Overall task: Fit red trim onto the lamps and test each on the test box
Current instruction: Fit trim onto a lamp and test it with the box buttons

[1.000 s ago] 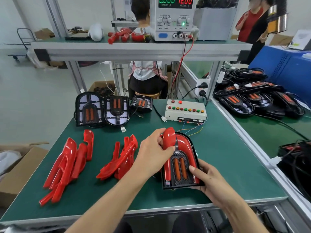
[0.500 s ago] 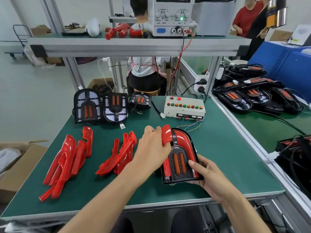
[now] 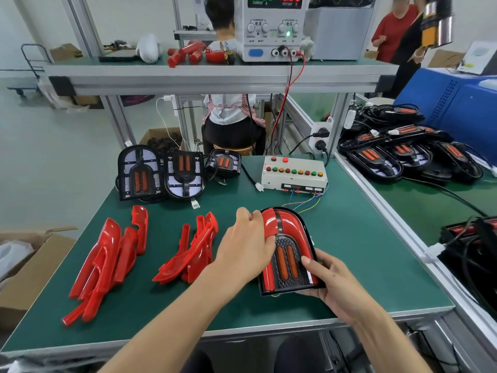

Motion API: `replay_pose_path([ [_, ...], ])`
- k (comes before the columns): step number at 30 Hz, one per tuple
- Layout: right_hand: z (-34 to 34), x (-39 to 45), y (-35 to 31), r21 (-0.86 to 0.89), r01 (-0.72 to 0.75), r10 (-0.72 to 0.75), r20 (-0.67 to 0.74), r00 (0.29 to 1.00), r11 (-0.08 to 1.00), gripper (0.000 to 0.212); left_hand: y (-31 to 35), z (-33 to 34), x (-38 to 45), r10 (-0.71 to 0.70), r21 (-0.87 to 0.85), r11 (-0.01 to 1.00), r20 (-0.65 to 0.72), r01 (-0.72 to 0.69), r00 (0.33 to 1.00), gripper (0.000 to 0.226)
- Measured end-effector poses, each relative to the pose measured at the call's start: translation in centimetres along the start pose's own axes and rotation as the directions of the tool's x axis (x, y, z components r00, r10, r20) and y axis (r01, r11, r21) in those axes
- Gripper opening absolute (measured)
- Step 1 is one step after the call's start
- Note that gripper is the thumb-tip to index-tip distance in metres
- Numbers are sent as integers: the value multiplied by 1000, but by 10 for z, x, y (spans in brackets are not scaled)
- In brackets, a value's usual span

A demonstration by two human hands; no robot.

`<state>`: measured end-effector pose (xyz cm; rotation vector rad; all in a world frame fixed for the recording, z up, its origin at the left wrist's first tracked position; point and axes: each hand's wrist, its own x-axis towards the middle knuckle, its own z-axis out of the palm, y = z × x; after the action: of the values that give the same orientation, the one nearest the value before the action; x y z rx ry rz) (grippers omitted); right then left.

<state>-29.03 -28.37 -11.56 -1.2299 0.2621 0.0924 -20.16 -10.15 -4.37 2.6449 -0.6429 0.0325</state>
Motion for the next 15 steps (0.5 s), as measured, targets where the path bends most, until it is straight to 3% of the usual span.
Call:
replay_pose_path([
  [6, -2, -2, -2, 16, 8, -9, 11, 1000, 1000, 43, -10, 9, -4, 39, -1, 999, -41, -39, 998, 66],
  [11, 0, -4, -2, 14, 30, -31, 16, 999, 999, 39, -21, 17, -10, -9, -325, 945, 36, 20, 999, 69],
  [13, 1, -5, -2, 13, 44, -44, 16, 999, 999, 38, -23, 19, -12, -23, -544, 837, 78, 62, 997, 71],
  [15, 2, -5, -3, 10, 55, -55, 21, 998, 998, 39, -21, 20, -12, -80, -760, 630, 137, 156, 987, 82],
])
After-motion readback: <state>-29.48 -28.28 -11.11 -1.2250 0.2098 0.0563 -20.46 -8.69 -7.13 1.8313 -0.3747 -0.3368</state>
